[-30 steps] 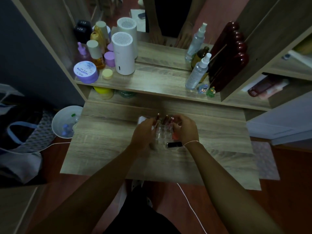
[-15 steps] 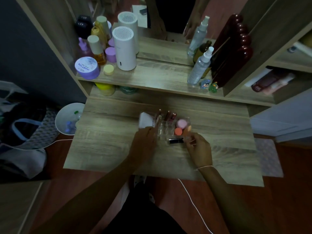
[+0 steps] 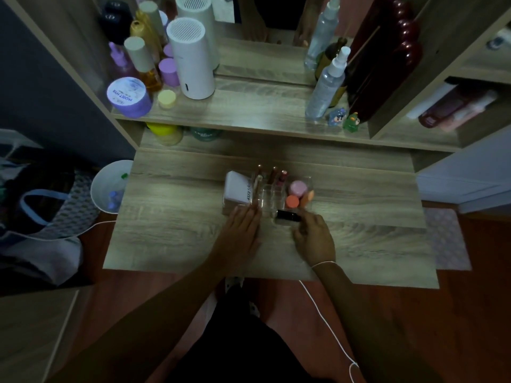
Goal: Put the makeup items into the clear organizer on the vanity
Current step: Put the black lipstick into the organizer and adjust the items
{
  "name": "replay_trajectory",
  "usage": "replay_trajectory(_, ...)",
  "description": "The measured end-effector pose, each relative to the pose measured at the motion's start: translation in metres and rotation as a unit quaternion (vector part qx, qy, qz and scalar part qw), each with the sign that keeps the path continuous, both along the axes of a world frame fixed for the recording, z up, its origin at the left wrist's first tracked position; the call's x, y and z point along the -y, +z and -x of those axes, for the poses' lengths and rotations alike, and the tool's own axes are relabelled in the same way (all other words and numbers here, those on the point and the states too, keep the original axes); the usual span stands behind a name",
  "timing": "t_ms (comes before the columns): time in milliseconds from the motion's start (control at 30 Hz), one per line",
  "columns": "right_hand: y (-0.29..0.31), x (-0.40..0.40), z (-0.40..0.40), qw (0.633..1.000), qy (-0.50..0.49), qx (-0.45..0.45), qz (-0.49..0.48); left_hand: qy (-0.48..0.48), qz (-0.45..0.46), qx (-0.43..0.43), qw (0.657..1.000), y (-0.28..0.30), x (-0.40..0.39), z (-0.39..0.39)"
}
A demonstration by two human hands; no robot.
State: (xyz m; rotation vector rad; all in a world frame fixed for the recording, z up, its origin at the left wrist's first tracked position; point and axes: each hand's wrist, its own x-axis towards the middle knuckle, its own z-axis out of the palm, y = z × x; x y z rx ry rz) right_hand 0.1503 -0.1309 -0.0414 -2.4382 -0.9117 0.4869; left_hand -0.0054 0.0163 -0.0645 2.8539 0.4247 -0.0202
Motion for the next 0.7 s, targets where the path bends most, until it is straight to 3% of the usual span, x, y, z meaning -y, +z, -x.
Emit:
replay_trajectory(500, 0.003, -0.004, 0.004, 0.999, -0.024, -0.03, 0.027, 0.021, 0.006, 0.012, 1.0, -0.001, 0.001, 0.002)
replay_trajectory(700, 0.017, -0.007, 0.006, 0.999, -0.009, -0.045, -0.027, 0.019, 0.014, 0.01, 1.0, -0.004, -0.001, 0.003)
